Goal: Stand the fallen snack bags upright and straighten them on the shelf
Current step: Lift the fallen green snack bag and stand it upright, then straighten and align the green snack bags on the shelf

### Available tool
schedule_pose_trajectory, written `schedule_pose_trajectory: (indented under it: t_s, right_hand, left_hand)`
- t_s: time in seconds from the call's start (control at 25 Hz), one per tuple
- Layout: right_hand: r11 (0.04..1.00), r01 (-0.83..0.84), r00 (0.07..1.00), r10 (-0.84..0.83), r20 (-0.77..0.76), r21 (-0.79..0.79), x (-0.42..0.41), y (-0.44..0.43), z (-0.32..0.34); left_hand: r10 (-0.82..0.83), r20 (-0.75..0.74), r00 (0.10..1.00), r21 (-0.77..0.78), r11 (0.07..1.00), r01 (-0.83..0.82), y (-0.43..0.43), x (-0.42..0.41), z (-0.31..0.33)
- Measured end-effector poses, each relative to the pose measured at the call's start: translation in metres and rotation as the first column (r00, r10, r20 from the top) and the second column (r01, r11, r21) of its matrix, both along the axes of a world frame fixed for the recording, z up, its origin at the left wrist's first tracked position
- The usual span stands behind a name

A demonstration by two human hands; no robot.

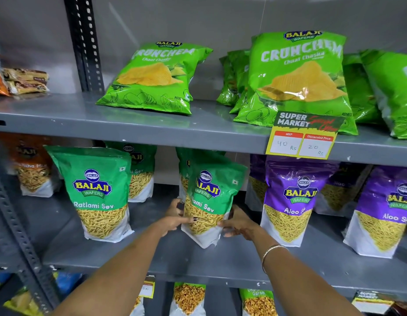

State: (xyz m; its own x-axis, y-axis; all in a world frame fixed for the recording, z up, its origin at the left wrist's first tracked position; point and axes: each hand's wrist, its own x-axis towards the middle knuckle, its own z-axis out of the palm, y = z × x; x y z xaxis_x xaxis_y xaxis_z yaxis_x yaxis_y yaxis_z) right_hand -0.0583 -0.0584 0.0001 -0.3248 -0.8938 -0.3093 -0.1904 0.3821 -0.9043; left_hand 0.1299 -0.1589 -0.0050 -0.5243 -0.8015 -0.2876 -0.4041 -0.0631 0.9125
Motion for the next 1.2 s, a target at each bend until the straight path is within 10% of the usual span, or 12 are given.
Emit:
schedule_pose_trajectory:
  t_s: [0.44, 0.6, 0.76, 0.92, 1.2]
  right_hand:
    - [0.994, -0.027, 1.0, 0.028, 0.01, -0.104, -0.012, -0.01, -0.007]
    - [0.967, -0.06, 0.964, 0.121, -0.239, 0.246, -0.019, -0.012, -0.003]
    - [0.752, -0.337, 0.924, 0.381, 0.044, 0.567, 0.012, -0.01, 0.008]
    - [0.768, -0.386, 0.84, 0.522, -0.148, 0.511, 0.101, -0.04, 0.019]
    - [0.994, -0.111, 0.987, 0.11, -0.12, -0.004, 0.231, -0.112, -0.019]
  left_hand:
    - [0.241, -0.033, 0.97, -0.163, 0.956, -0.243, 0.011, -0.011, -0.017]
    - [0.198, 0.136, 0.971, -0.143, 0.974, -0.178, 0.021, 0.008, -0.011]
    - [0.12, 0.477, 0.87, 0.059, 0.984, -0.169, 0.014, 0.078, -0.006]
    - [0.176, 0.514, 0.839, 0.221, 0.918, -0.329, -0.005, 0.164, -0.006]
    - [0.372, 0.185, 0.909, -0.236, 0.915, -0.326, -0.076, 0.236, -0.017]
